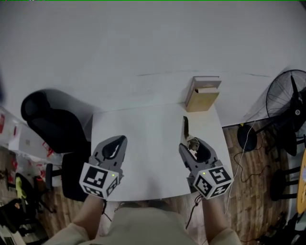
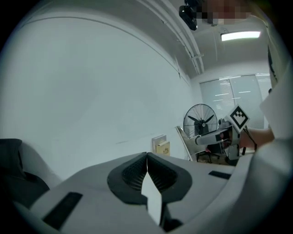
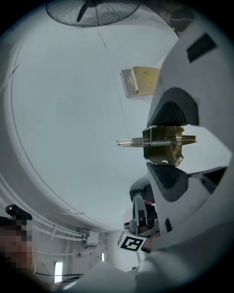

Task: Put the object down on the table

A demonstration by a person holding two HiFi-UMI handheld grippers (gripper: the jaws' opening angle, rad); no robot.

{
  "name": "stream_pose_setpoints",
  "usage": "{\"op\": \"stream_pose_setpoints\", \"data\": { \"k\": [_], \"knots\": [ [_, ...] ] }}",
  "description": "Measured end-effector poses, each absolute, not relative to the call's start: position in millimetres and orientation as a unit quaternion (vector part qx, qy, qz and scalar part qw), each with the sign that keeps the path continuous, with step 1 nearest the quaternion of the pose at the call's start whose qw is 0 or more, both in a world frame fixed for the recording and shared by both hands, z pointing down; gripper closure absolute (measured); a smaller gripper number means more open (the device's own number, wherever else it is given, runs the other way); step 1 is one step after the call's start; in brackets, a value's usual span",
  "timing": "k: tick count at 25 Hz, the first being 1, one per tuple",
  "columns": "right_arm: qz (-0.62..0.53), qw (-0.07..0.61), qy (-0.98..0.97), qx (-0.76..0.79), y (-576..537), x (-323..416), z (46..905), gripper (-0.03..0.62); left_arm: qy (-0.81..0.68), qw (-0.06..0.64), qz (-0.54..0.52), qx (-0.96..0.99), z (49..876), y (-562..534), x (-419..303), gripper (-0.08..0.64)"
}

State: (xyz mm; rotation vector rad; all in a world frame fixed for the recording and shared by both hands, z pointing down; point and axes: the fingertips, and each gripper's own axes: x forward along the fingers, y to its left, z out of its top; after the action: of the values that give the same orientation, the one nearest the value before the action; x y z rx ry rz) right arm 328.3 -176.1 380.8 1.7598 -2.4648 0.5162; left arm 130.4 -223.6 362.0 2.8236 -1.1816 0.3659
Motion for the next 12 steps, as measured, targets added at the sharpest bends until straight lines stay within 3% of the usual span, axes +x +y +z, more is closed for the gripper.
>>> {"op": "stream_pose_setpoints", "data": {
  "k": [12],
  "knots": [
    [0.062,0.237,-0.862,0.443,-251,313,433,0.35,-0.414,0.053,0.142,0.898,387,-245,148,0.54]
  ]
}}
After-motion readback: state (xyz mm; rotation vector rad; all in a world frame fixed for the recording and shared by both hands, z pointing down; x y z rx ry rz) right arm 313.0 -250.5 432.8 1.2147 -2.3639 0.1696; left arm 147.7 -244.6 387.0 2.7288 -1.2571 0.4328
